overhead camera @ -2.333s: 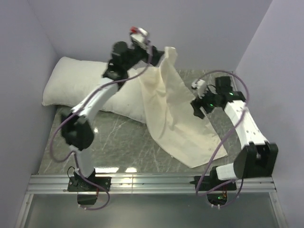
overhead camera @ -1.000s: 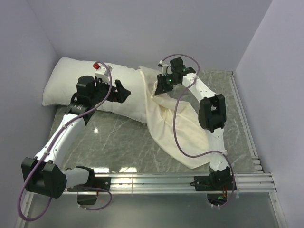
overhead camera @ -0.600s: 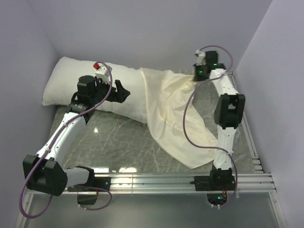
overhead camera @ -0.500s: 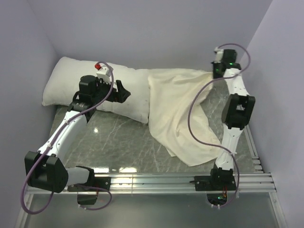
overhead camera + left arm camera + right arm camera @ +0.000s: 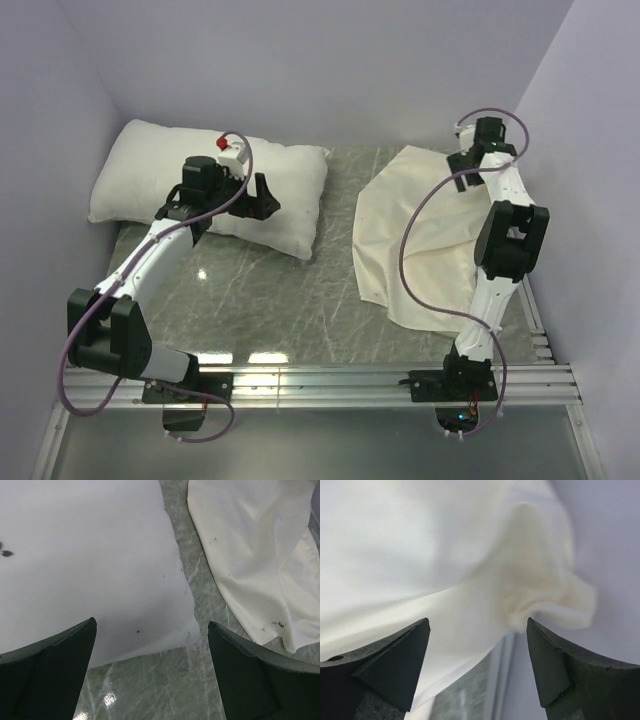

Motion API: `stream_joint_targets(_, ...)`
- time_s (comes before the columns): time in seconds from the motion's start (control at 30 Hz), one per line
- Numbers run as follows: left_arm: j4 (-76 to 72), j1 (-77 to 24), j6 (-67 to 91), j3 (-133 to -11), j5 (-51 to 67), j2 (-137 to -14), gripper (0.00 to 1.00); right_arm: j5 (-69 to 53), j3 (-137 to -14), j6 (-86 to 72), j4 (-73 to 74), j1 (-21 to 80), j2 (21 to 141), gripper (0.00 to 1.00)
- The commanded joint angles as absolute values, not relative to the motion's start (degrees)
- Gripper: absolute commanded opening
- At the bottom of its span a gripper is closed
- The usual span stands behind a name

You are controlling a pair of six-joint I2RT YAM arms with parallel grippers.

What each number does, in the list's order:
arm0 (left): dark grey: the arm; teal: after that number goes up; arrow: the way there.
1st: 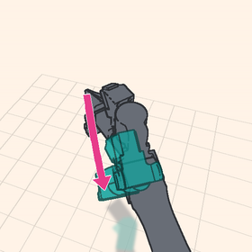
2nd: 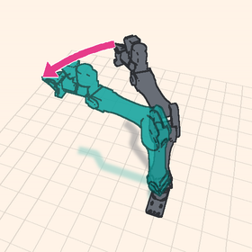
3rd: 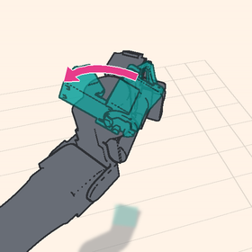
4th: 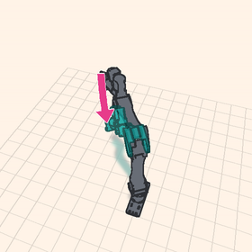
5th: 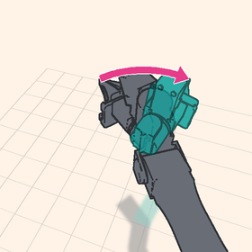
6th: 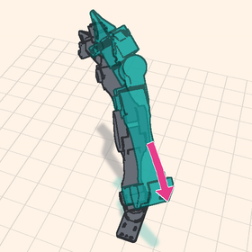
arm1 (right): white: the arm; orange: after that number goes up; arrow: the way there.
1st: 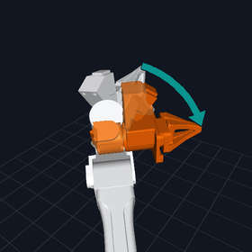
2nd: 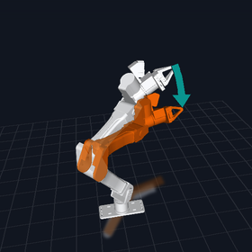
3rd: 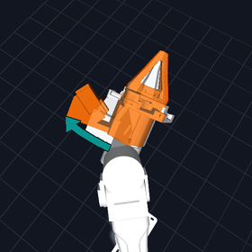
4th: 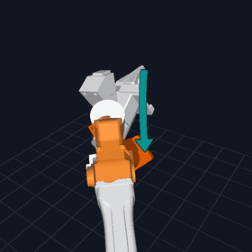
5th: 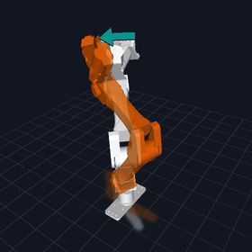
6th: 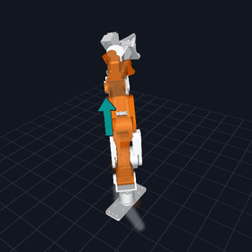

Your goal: Put the pillow into the pillowcase

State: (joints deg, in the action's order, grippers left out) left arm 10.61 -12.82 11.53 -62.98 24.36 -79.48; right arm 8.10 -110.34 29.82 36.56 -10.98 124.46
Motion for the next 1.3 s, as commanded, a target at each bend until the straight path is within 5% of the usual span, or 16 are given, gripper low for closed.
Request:
stream_joint_targets(0.0, 17.0, -16.1, 6.2, -66.9, 26.5, -82.0, 0.99, 1.1, -110.0, 30.7, 42.8, -5.2, 113.6, 0.85)
stream_joint_targets(0.27, 18.2, -35.1, 6.0, -67.2, 21.6, -93.6, 0.82, -16.1, -104.0, 27.3, 59.8, 1.0, 112.8, 0.75)
stream_joint_targets(0.43, 9.9, -44.4, 10.5, -65.6, 20.2, -98.9, 0.77, -16.1, -93.0, 25.8, 56.1, -1.6, 111.8, 0.65)
stream_joint_targets(0.77, 3.2, -49.8, 21.3, -72.9, 19.7, -113.1, 0.72, -11.3, -90.7, 22.9, 52.4, -7.1, 117.2, 0.54)
stream_joint_targets(0.93, 4.3, -49.6, 25.0, -76.0, 17.9, -117.2, 0.47, -9.5, -88.4, 23.5, 51.1, -8.4, 117.3, 0.51)
stream_joint_targets(0.97, 4.7, -49.2, 24.8, -76.4, 17.4, -117.1, 0.29, -9.2, -88.3, 23.6, 51.0, -8.8, 117.2, 0.51)
stream_joint_targets(1.1, 8.0, -45.8, 22.9, -77.6, 19.0, -113.7, 0.0, -9.5, -87.5, 24.1, 50.7, -9.4, 116.5, 0.5)
stream_joint_targets(1.27, 15.6, -41.8, 12.8, -86.8, 17.9, -107.3, 0.01, -10.0, -87.3, 24.3, 50.7, -9.8, 115.5, 0.5)
